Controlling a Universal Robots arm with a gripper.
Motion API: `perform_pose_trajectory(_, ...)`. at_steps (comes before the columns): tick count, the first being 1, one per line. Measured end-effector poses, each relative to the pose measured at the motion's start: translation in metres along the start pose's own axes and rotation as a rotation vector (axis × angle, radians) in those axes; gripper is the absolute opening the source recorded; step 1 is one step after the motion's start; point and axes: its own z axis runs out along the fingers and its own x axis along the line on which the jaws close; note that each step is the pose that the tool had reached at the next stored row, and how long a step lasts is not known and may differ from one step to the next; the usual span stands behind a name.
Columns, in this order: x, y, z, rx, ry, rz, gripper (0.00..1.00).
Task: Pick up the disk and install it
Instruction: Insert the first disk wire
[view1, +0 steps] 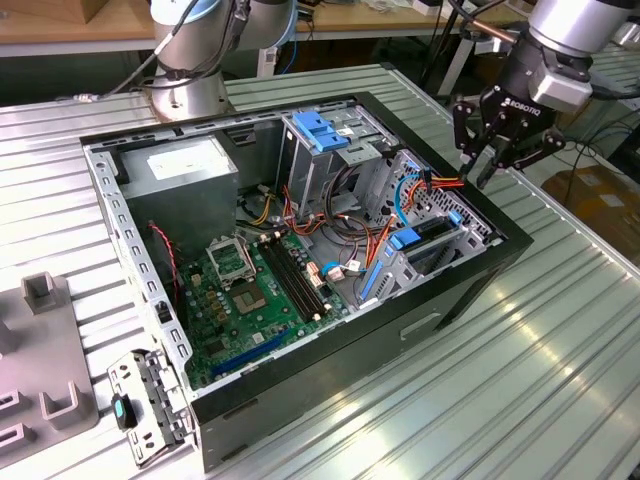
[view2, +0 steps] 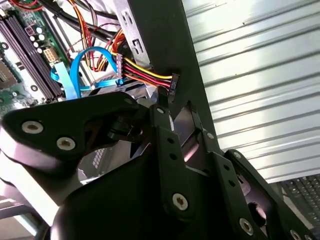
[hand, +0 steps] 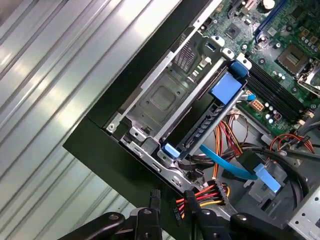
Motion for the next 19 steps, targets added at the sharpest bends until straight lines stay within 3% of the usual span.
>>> perform_pose_trajectory(4, 0.0000, -0.0002, 0.0030, 0.0000, 0.0000, -0.074, 0.33)
perform_pose_trajectory(9, -0.0027, -0.0046, 0.0057, -0.0001, 0.0002, -0.113, 0.33)
perform_pose_trajectory(15, -0.0055, -0.0081, 0.0081, -0.0009, 0.0003, -0.198, 0.33)
perform_pose_trajectory(19, -0.0063, -0.0102, 0.0085, -0.0011, 0.0004, -0.222, 0.33)
